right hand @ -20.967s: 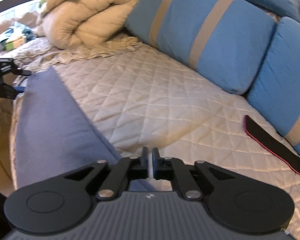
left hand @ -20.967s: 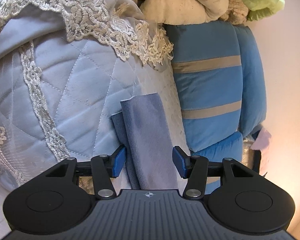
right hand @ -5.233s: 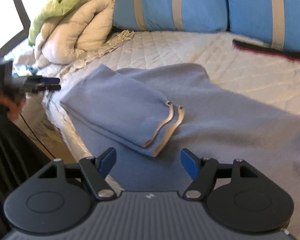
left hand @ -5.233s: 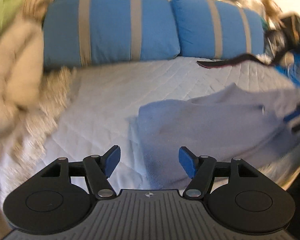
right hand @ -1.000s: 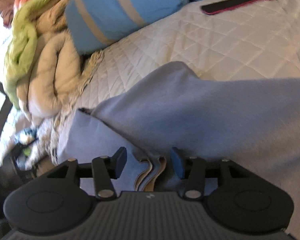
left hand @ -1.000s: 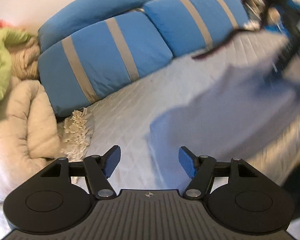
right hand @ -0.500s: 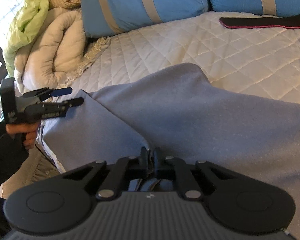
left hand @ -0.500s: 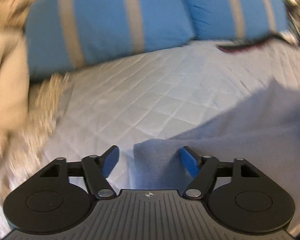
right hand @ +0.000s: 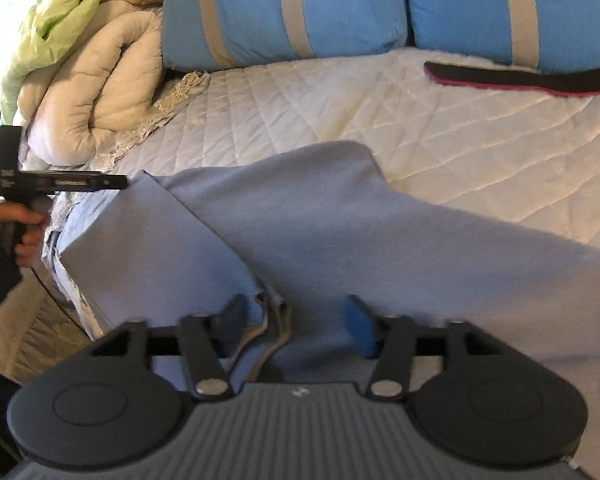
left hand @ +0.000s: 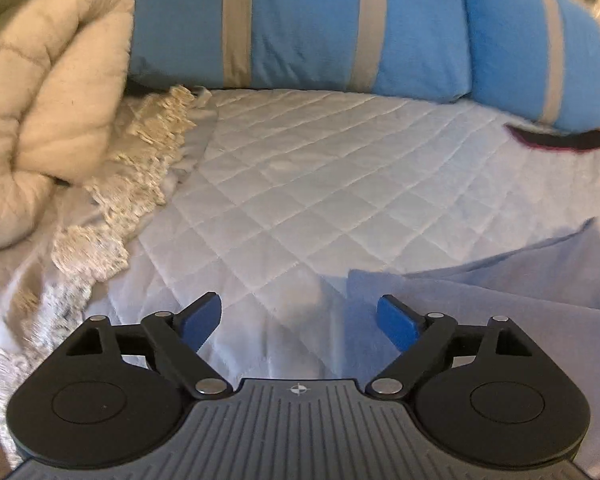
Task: Fold clothes
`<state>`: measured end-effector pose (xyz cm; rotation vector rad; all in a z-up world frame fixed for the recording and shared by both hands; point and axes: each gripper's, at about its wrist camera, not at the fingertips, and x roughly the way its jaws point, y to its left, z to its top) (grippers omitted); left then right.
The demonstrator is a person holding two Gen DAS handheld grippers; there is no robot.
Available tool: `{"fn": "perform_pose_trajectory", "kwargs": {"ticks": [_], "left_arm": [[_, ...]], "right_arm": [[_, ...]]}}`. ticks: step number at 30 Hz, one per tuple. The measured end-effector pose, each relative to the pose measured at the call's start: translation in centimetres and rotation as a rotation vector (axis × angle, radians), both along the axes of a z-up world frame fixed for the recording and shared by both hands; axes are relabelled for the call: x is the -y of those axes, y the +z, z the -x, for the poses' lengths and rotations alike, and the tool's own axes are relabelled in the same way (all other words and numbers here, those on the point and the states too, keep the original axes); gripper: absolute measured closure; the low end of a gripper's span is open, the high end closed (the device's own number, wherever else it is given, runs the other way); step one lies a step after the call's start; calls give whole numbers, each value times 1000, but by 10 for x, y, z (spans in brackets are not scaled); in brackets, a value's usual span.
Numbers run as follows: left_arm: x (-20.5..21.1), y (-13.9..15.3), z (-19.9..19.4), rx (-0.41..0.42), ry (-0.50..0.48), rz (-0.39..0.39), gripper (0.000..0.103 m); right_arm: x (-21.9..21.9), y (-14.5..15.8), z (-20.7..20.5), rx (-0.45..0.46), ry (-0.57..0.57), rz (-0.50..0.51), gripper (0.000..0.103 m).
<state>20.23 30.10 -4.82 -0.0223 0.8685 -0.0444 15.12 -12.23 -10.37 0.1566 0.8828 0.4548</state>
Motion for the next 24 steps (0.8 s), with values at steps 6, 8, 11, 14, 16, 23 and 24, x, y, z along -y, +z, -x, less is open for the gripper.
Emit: {"fn": "perform_pose_trajectory", "kwargs": {"ticks": [6,8,11,14,16,23,24], "left_arm": [[-70,-30,12,-101,-14,497,18],[-90,-41,15,-87,3,644,18],[-110,-58,11,-134,11,861,18],[-114,-66,5,-173,-8,950,18],[-110,-68,-1,-199,-25,974,18],[-71,-75,-27,-294,-115,980,18],[-67,-76,-28,-292,-114,975,18]], "right_arm": [[20,7,12,24,-16,-22,22],[26,8,13,22,-28,-42,21],[32,9,12,10,-55,-67,21],[37,12,13,9,-75,-83,21],[39,15,16,24,-81,-84,20],[49,22,22,29,-117,-87,20],[50,24,23,31,-122,-85,20]]}}
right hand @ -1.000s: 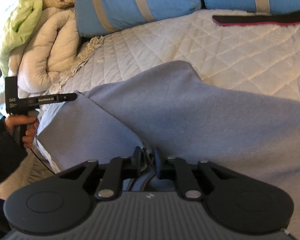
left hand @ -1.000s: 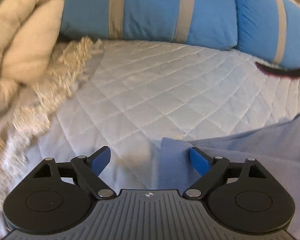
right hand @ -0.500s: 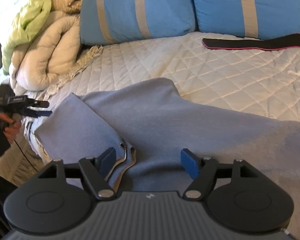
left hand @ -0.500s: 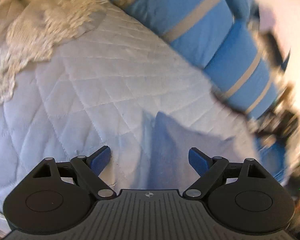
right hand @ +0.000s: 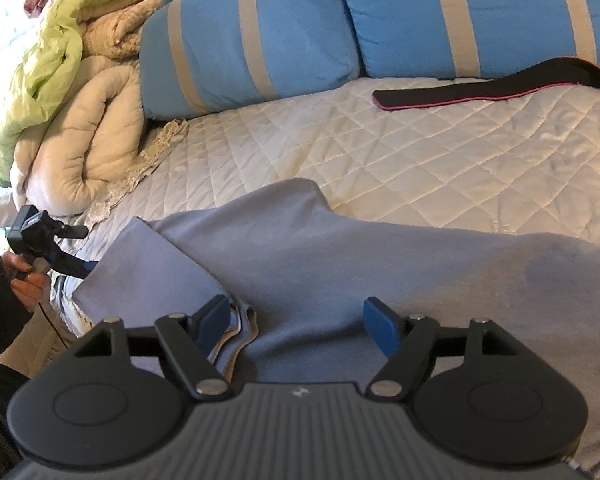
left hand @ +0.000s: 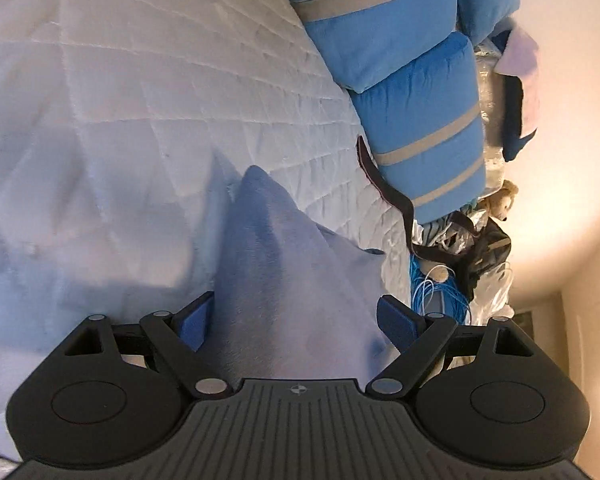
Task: Fold clothes
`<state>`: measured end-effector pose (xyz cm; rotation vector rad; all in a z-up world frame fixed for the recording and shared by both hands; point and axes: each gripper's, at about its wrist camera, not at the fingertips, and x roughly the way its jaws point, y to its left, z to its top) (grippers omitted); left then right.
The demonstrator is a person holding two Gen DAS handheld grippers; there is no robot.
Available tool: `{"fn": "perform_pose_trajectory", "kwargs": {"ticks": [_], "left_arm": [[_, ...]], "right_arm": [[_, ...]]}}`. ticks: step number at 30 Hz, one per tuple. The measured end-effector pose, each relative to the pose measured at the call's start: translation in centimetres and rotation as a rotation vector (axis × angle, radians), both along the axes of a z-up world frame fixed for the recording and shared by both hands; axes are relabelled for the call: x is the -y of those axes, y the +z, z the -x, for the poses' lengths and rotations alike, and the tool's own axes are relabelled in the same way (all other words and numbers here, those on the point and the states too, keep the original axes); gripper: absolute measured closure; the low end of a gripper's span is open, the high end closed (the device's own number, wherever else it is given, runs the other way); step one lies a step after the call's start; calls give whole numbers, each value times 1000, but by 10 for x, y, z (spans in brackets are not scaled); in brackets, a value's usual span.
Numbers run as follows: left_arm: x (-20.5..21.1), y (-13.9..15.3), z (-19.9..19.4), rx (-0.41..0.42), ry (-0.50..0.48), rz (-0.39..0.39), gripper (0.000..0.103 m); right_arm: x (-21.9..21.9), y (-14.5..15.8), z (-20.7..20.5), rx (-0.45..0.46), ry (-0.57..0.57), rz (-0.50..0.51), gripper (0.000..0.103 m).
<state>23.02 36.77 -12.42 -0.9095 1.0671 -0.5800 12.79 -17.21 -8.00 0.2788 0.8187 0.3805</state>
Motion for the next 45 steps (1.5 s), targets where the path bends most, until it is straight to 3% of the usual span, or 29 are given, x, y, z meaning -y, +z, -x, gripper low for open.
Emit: {"fn": "perform_pose_trajectory", "kwargs": {"ticks": [1,2,3,4,5,11,16,22,31,37,45], "left_arm": [[3,0,1,4,-1,-7,19],[5,0,3,0,1,-8,29],[7,-3,4,-21,8,-11,62],[9,-6,6,-57,23,-39,80],[11,-8,9,-74,43,-71,85],[32,33,17,-22,67,-260,88],[63,101,26,25,61,-403,88],[116,173,47,14,120,-498,88],[229,231,57,32,100,-476,88],[305,234,54,40,29,-425,88],[379,220,45,35,-64,-348,88]], "right_arm": [[1,1,1,2,-3,2,20],[2,3,3,6,-4,2,20],[3,4,4,10,-5,3,20],[4,6,6,16,-7,6,20],[5,7,8,22,-10,11,19],[22,10,20,45,-38,31,19],[44,4,29,24,-80,44,19],[60,3,38,28,-83,21,17],[54,16,72,91,59,61,14],[48,25,104,113,121,58,13],[57,44,135,164,124,87,12]]}}
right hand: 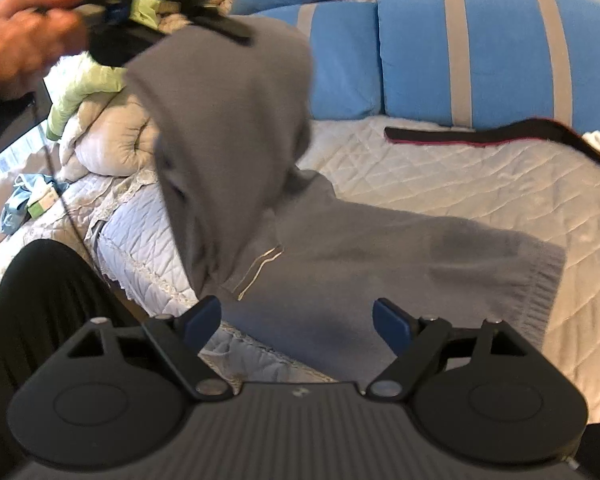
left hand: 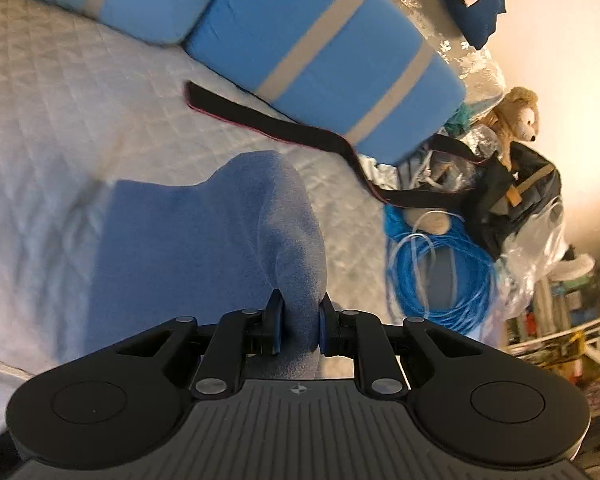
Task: Fold clothes
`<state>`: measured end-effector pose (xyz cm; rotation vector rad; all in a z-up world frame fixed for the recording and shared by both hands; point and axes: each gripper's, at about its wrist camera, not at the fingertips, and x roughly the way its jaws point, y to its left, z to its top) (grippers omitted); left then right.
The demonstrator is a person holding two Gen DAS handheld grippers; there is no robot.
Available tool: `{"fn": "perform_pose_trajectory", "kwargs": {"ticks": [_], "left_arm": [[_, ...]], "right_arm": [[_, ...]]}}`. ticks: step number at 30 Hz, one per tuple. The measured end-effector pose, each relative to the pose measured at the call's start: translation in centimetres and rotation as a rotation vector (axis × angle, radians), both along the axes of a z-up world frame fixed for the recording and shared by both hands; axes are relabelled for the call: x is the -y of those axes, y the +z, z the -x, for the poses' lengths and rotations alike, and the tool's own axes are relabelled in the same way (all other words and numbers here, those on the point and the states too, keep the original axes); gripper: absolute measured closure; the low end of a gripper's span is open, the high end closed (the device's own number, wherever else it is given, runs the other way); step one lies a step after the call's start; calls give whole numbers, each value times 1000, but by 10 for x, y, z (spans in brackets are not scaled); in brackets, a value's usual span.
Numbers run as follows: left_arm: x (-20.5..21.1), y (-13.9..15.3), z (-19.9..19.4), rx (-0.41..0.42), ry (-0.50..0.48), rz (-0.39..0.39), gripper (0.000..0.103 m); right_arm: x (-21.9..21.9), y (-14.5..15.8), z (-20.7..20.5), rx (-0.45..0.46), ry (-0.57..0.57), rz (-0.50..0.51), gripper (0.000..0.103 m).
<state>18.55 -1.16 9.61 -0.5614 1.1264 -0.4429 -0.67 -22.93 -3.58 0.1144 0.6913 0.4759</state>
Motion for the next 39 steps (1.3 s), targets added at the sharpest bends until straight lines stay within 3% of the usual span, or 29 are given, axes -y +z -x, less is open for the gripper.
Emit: {"fn": "perform_pose_trajectory", "kwargs": {"ticks": [6,16,19,21,22,23,25,30,32,36,39], "left_arm": [[40,-28,-3,-40,-67,14,87],[94,-101,-17,-107,-109,-20,84],[103,-108,-21,-84,-154,42,72],[103,-105,-21,-61,-181,91,42],[102,-101,-20,-34,-190,93,35],[100,-96,-18,-2,-194,88,30],[94,-88,-15,61,-207,59,30],[72,-82,-9,172,-203,-128,29],[58,-87,-8,179,-173,-180,29],[24,-100,-8,190,-126,-221,29],[-5,-110,-6,201,-63,-190,29]], "right_arm": [[12,8,8,3,-37,13,12],[37,11,10,-32,-134,62,11],[47,9,13,-47,-164,71,11],[53,8,13,-61,-180,76,11],[56,8,12,-68,-186,75,11],[60,8,12,-75,-190,70,11],[67,8,9,-88,-196,57,11],[86,7,-13,-141,-219,-17,11],[91,6,-26,-156,-223,-24,12],[101,-4,-59,-211,-243,-37,15],[108,-18,-85,-306,-270,-76,24]]}}
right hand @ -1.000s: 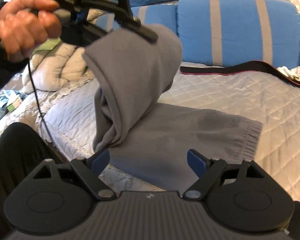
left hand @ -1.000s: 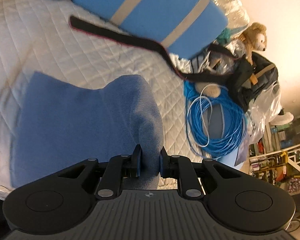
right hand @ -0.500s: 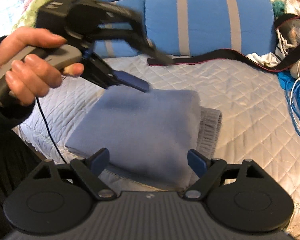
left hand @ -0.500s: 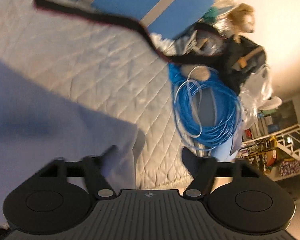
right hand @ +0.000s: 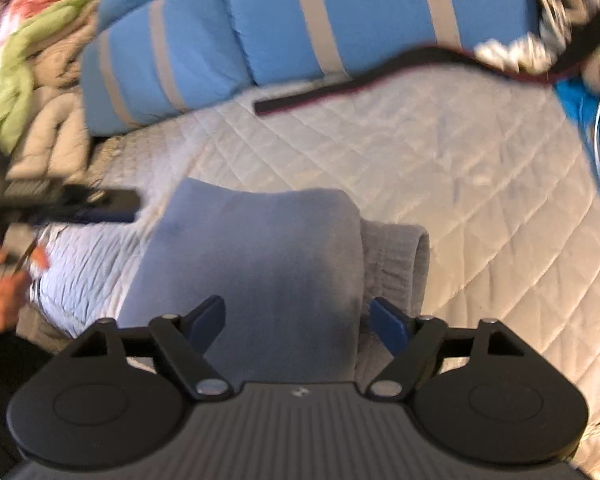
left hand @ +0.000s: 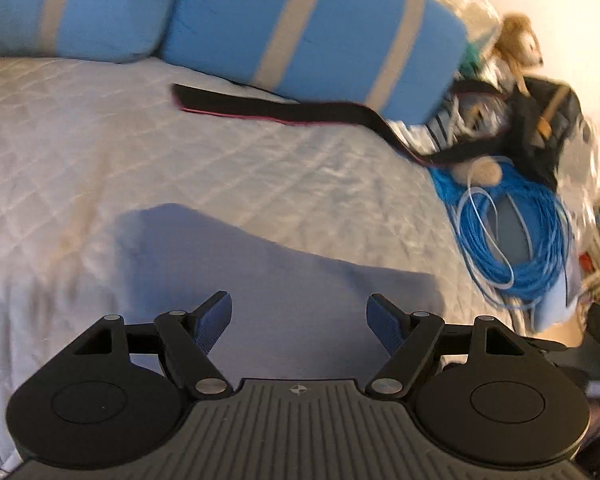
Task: Fold clothes
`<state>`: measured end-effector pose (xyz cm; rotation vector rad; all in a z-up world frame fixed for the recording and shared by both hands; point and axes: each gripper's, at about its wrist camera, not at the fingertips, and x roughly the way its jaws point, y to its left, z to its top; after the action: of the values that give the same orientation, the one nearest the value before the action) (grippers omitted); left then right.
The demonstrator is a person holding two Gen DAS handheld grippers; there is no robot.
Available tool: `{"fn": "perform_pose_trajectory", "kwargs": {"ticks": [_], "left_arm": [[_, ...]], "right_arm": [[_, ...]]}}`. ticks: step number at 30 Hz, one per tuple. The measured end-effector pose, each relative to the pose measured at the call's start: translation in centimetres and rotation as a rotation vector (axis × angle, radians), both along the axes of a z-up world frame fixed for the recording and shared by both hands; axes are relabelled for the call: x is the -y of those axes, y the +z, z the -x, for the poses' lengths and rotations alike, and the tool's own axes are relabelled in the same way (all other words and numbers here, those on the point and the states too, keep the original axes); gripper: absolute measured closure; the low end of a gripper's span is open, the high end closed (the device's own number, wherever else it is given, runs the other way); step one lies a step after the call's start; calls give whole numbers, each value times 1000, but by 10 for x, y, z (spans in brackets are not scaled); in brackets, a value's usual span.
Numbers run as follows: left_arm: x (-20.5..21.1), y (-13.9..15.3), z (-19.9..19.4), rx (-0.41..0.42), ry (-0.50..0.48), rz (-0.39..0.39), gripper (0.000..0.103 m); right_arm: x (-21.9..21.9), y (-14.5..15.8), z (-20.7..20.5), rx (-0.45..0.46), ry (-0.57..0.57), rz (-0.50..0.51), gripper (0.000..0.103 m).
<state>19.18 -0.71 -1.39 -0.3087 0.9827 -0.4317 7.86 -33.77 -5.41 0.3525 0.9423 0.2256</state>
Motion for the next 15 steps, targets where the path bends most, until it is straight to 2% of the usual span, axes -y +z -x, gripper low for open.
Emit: {"fn": "perform_pose_trajectory", "kwargs": {"ticks": [2,4,5,6,7,8,9,11,15], "left_arm": [[-17,-9,1,-6,50,52,29],[-35,-18,3,-11,101,103,29],[-40,-23,2,-37,135,116,29],[-44,-26,0,-79,170,118,29],[-46,-26,-1,-88,173,133,29],[-48,-25,-1,-84,164,154,29],[-50,-24,-2,-79,156,175,29],[-50,-22,-2,-75,147,185,29],[-50,-19,-2,-71,131,198,29]], "right_arm": [[4,-9,-15,-57,-16,-30,32],[6,-18,-28,-123,-24,-54,34],[7,-24,-34,-154,-34,-58,40],[7,-28,-38,-172,-42,-63,51],[9,-32,-41,-192,-49,-80,60],[11,-37,-44,-216,-57,-108,76],[14,-39,-44,-232,-62,-133,83],[19,-38,-43,-249,-63,-184,88],[29,-29,-37,-245,-74,-249,90]]}}
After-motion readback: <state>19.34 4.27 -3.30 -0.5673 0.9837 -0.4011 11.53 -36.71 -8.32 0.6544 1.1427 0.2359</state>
